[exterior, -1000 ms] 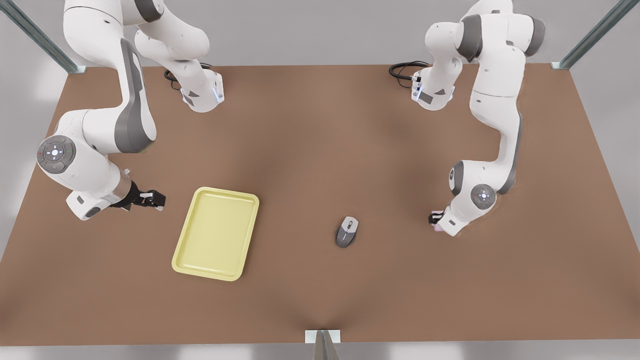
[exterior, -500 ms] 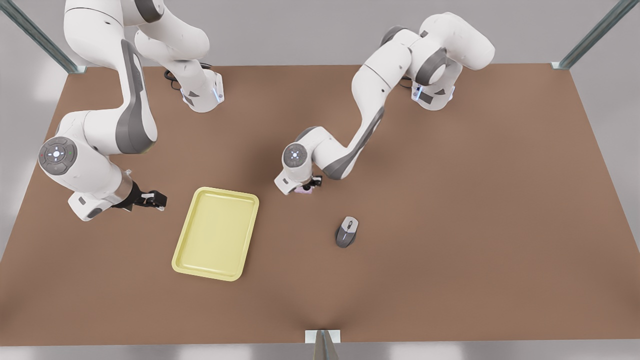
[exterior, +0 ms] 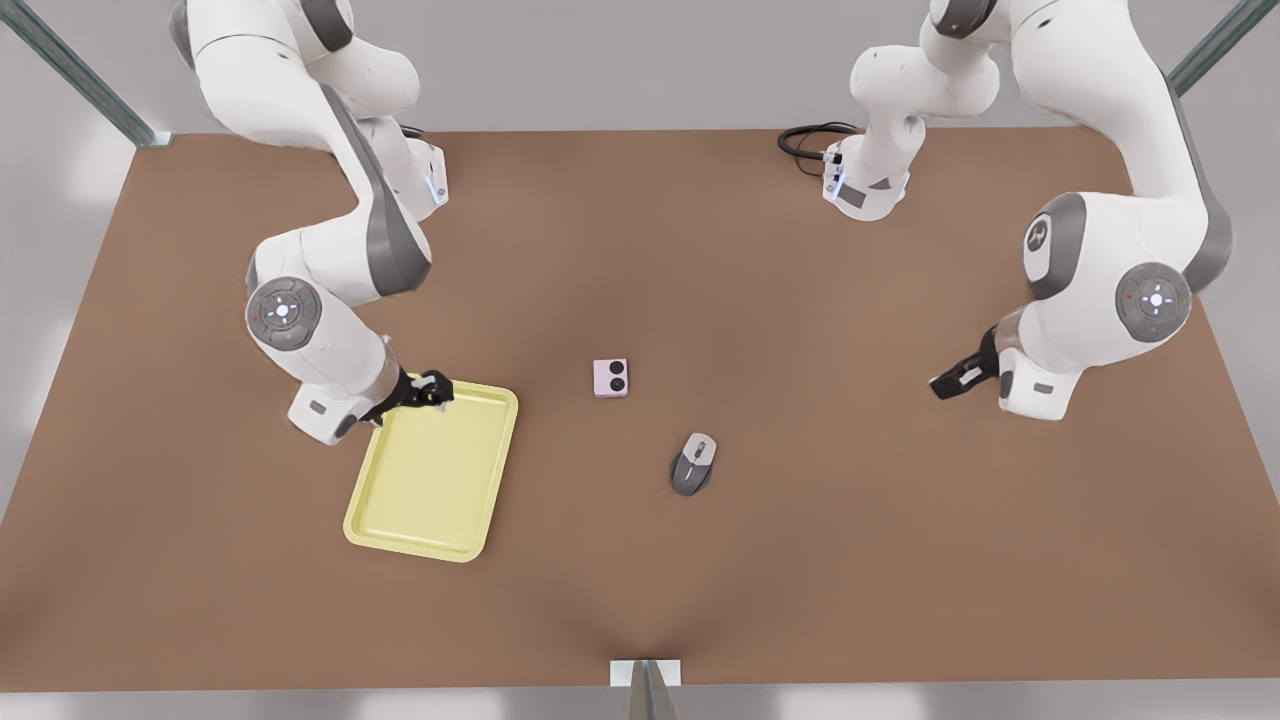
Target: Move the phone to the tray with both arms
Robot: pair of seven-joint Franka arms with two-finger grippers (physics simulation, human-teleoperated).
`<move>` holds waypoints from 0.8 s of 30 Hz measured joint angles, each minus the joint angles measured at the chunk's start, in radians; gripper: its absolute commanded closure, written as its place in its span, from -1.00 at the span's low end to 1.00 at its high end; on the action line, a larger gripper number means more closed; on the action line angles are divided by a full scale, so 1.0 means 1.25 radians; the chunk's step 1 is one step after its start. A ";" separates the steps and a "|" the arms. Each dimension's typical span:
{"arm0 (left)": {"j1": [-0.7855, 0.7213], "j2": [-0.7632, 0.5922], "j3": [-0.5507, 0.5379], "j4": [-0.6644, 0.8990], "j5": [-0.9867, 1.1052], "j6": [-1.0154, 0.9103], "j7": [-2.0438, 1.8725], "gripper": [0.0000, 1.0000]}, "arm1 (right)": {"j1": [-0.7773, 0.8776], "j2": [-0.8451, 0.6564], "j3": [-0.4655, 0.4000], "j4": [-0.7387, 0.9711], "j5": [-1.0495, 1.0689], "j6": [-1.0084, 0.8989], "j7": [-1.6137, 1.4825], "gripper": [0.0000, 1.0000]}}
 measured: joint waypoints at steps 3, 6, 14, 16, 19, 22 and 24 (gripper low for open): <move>-0.008 0.028 -0.021 0.102 -0.009 -0.086 0.077 -1.00 | 0.065 0.070 0.085 0.000 -0.019 0.042 0.055 -1.00; -0.012 0.035 -0.027 0.121 -0.031 -0.140 0.144 -1.00 | 0.258 0.169 0.026 0.025 -0.041 0.087 0.129 -1.00; -0.012 0.042 -0.029 0.119 -0.077 -0.203 0.275 -1.00 | 0.323 0.280 -0.001 -0.015 -0.064 0.190 0.362 -1.00; -0.012 0.045 -0.028 0.119 -0.080 -0.209 0.300 -1.00 | 0.312 0.284 0.000 -0.058 -0.064 0.232 0.398 -1.00; -0.012 0.050 -0.028 0.119 -0.082 -0.215 0.333 -1.00 | 0.310 0.302 0.013 -0.093 -0.063 0.294 0.435 -1.00; -0.012 0.055 -0.028 0.119 -0.084 -0.219 0.361 -1.00 | 0.310 0.316 0.025 -0.100 -0.063 0.335 0.461 -1.00; -0.012 0.056 -0.028 0.121 -0.083 -0.220 0.377 -1.00 | 0.309 0.321 0.026 -0.105 -0.063 0.353 0.475 -1.00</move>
